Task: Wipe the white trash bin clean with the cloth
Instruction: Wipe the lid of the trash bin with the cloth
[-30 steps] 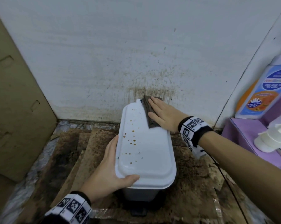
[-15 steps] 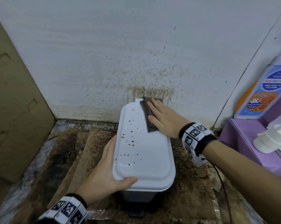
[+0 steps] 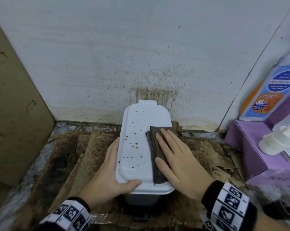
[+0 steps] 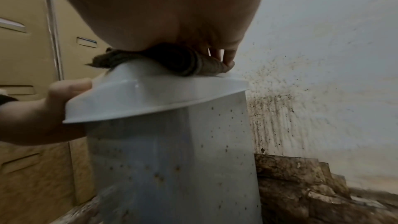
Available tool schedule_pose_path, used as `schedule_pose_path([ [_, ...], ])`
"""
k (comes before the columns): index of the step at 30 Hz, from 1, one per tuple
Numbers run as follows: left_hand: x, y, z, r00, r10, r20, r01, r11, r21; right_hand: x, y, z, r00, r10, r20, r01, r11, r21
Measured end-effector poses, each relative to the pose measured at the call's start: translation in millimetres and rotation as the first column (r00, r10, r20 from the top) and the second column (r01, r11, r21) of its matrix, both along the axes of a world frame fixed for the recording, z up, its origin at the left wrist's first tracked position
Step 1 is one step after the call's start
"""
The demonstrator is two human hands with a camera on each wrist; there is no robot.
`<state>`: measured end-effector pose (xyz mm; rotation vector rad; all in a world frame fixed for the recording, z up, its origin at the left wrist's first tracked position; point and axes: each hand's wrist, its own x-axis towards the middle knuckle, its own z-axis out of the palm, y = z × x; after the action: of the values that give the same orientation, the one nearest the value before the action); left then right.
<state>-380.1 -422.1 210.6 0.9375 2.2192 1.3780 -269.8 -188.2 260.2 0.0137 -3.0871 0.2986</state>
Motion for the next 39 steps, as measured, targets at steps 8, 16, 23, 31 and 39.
schedule_pose_path([
  [8,1,0,5,1.000,-0.014,0.003,0.014,1.000,0.011,-51,26,0,0.998,0.045,0.034,-0.038,0.981,-0.189],
  [16,1,0,7,1.000,-0.016,0.015,0.016,1.000,-0.003,-112,53,4,0.996,0.003,0.090,0.011,0.988,-0.153],
  [23,2,1,10,1.000,-0.022,0.004,0.021,1.000,0.008,-131,60,4,0.995,-0.015,0.095,0.028,0.989,-0.143],
  [31,2,0,10,0.999,-0.036,0.003,0.036,0.999,0.003,-129,57,2,0.996,-0.034,0.086,0.045,0.990,-0.131],
  [39,4,2,11,0.999,-0.031,-0.024,0.031,1.000,0.003,-83,35,-2,0.998,-0.033,0.050,0.037,0.996,-0.079],
])
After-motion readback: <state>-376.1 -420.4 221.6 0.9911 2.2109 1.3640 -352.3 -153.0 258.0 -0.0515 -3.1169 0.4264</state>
